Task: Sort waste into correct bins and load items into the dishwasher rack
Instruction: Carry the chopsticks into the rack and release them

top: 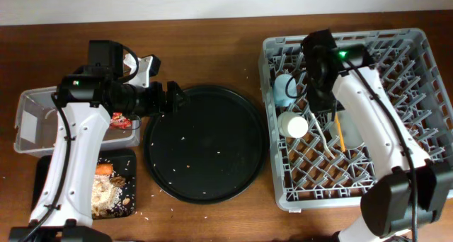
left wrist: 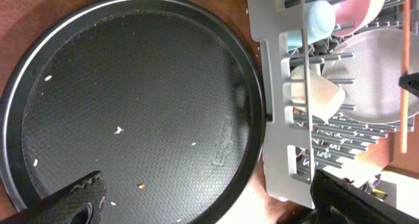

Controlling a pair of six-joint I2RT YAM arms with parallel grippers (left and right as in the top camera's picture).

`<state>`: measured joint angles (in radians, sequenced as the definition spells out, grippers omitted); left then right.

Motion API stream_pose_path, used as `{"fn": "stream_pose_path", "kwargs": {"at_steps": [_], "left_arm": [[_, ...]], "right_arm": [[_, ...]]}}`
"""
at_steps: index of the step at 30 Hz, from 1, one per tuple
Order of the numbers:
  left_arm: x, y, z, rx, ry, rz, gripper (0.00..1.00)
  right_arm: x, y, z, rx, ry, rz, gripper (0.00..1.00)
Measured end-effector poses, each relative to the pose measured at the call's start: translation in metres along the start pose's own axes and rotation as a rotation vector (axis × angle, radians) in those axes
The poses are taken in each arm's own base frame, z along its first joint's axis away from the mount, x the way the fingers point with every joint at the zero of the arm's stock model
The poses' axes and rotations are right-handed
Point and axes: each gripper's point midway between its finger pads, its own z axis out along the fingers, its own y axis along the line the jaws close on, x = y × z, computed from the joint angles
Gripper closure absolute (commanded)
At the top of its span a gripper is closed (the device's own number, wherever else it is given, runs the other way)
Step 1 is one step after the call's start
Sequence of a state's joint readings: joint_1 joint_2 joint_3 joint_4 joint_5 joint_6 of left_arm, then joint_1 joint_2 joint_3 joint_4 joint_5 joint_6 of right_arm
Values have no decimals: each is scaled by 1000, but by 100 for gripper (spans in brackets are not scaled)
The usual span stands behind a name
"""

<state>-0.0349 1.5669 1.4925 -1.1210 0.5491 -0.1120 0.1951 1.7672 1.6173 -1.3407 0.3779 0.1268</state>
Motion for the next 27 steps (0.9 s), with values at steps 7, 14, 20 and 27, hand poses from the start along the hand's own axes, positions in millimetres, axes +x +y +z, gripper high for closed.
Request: {"fn": "stream_pose_path", "kwargs": {"at_steps": [7, 14, 20, 27], "left_arm": [[0, 0, 0, 1, 1, 0, 1], [0, 0, 0, 1, -1, 0, 1], [0, 0, 0, 1, 1, 0, 1], [0, 0, 0, 1, 0, 0, 1]], "right_arm": [[7, 13, 35, 1, 13, -45, 73], [2, 23, 17, -96, 9, -50, 35], [-50, 42, -56, -341, -206, -18, 1], [-50, 43, -56, -346, -206, -18, 1]]}}
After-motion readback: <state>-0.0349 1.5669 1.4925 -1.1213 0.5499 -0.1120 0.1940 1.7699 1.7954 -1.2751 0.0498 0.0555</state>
